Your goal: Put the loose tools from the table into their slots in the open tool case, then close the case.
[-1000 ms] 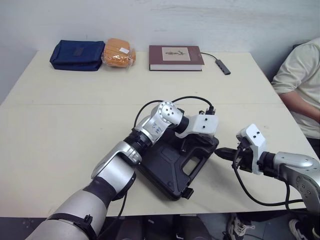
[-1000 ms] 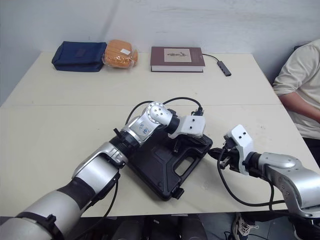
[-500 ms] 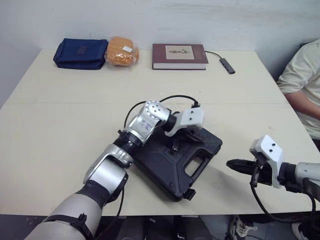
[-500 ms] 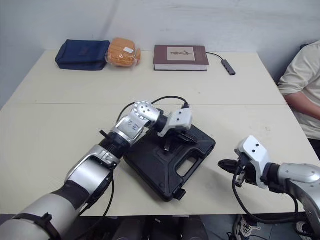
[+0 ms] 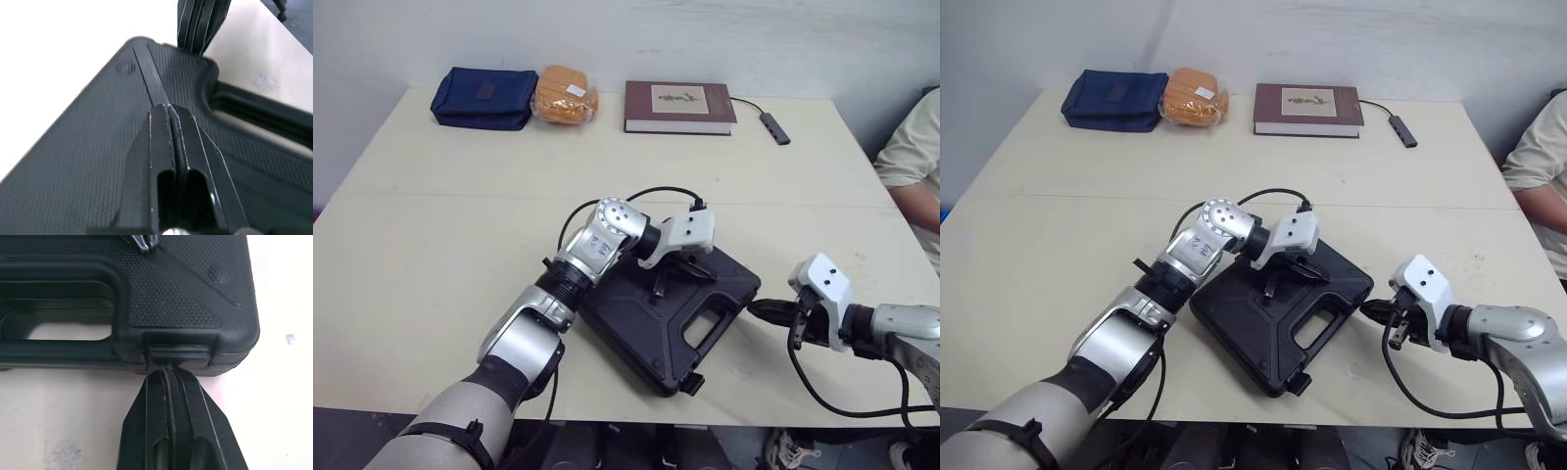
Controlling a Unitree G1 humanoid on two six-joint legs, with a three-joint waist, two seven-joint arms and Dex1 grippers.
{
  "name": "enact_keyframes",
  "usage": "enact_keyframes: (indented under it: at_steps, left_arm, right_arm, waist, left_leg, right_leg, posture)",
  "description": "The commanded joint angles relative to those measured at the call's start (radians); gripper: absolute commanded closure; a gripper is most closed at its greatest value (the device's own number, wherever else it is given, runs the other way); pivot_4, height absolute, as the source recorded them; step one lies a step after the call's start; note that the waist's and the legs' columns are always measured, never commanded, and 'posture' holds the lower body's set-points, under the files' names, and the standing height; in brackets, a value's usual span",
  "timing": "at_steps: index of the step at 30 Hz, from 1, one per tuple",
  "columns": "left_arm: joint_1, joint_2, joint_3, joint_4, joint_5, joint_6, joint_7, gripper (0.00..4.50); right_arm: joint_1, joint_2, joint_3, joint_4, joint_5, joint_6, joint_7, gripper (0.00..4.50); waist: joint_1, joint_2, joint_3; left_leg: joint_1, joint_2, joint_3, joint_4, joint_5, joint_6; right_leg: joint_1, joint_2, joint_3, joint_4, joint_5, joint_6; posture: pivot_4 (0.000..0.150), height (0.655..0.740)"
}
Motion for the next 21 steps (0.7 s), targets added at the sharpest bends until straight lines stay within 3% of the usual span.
enact_keyframes:
  at_steps: [1, 9, 14, 16, 21]
  left_arm:
    - [-0.019, -0.027, -0.051, 0.063, 0.057, -0.051, 0.012, 4.48]
    - [-0.022, -0.048, -0.091, 0.142, 0.113, -0.109, 0.013, 4.48]
    - [-0.018, -0.035, -0.077, 0.133, 0.102, -0.115, 0.008, 4.48]
    - [-0.012, -0.012, -0.055, 0.1, 0.079, -0.103, -0.007, 4.48]
    - [0.059, 0.135, 0.045, -0.213, -0.104, 0.051, -0.199, 4.48]
  right_arm:
    - [-0.033, 0.011, 0.0, -0.014, 0.006, -0.016, -0.008, 4.5]
    - [-0.087, 0.028, -0.043, -0.087, 0.118, 0.064, 0.002, 4.5]
    - [-0.057, -0.001, -0.043, -0.091, 0.08, 0.049, 0.006, 4.5]
    - [-0.022, -0.025, -0.053, -0.087, 0.051, 0.027, 0.018, 4.5]
    - [0.142, -0.075, -0.184, -0.155, 0.086, 0.008, 0.109, 4.5]
  waist:
    - [-0.001, 0.0, 0.0]
    - [-0.009, 0.0, 0.0]
    - [-0.008, 0.0, 0.0]
    - [-0.006, 0.0, 0.0]
    - [-0.005, 0.001, 0.0]
  left_leg:
    - [0.0, 0.0, 0.0, 0.0, 0.0, 0.0]
    - [0.001, 0.0, -0.001, 0.0, 0.001, -0.001]
    - [0.001, 0.0, -0.001, 0.0, 0.001, -0.001]
    - [0.001, 0.0, -0.001, -0.001, 0.001, -0.001]
    - [0.0, 0.0, -0.001, -0.002, 0.001, -0.002]
  right_leg:
    - [0.0, 0.0, 0.0, 0.0, 0.0, 0.0]
    - [0.0, 0.0, 0.0, 0.001, 0.0, 0.0]
    - [0.0, 0.0, -0.001, 0.001, 0.0, 0.0]
    - [0.0, 0.0, -0.001, 0.001, 0.0, 0.0]
    - [0.0, 0.001, -0.001, 0.003, 0.0, 0.0]
  posture:
    - [0.15, 0.74]
    - [0.15, 0.74]
    - [0.15, 0.74]
    - [0.15, 0.74]
    - [0.15, 0.74]
